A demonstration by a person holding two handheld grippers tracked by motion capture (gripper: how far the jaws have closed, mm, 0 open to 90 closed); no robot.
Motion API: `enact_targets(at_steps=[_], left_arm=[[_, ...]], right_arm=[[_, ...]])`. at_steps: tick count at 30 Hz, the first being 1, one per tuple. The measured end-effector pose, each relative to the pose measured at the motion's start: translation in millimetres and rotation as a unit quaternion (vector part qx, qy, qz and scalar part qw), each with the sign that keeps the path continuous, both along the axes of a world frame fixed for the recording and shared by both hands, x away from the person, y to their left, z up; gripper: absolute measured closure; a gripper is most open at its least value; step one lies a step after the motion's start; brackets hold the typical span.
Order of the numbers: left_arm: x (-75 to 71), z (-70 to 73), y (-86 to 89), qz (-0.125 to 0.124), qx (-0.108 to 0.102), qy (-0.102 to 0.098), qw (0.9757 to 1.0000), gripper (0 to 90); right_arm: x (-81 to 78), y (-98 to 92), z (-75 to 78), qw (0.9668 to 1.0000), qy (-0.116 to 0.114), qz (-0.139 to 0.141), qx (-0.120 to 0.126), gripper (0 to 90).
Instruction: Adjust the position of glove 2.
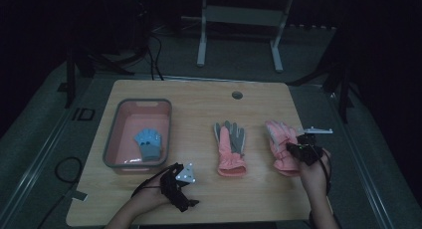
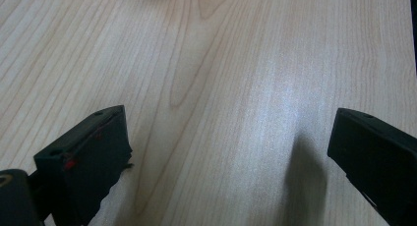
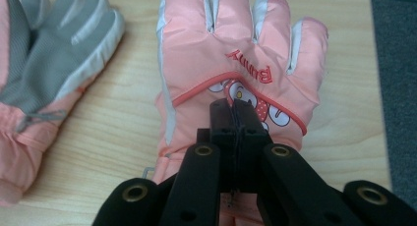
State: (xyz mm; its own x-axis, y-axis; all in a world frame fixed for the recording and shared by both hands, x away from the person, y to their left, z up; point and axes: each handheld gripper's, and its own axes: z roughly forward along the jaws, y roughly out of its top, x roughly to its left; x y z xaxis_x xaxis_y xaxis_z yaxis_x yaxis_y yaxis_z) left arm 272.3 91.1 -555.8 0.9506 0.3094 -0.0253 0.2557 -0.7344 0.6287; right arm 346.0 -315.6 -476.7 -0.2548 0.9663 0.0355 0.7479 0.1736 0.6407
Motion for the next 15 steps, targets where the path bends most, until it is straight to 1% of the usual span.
enact_targets(at_steps=[3, 6, 8, 12, 15], left_arm=[[0.2, 0.1, 0.1, 0.002, 0.0, 0.001, 1.0, 2.6], [0.2, 0.1, -0.1, 0.003, 0.0, 0.0, 1.0, 2.5], [0.4, 0.1, -0.1, 0.0, 0.001, -0.001, 1.0, 2.5], [0.4, 0.0, -0.3, -0.001, 0.003, -0.002, 1.0, 2.5], [-0.2, 0.0, 0.0, 0.001, 0.001, -0.001, 1.0, 2.5]], right_arm=[[1.7, 3.9, -12.2, 1.0, 0.005, -0.002, -0.006, 89.1], [6.4, 7.9, -24.0, 0.9997, 0.015, -0.001, -0.021, 88.9], [9.1, 7.8, -30.5, 0.9996, 0.018, -0.003, -0.022, 88.8], [10.1, 4.9, -37.4, 0.9997, 0.022, -0.002, -0.013, 87.5], [10.0, 3.0, -36.1, 0.9997, 0.021, 0.005, -0.009, 85.0]])
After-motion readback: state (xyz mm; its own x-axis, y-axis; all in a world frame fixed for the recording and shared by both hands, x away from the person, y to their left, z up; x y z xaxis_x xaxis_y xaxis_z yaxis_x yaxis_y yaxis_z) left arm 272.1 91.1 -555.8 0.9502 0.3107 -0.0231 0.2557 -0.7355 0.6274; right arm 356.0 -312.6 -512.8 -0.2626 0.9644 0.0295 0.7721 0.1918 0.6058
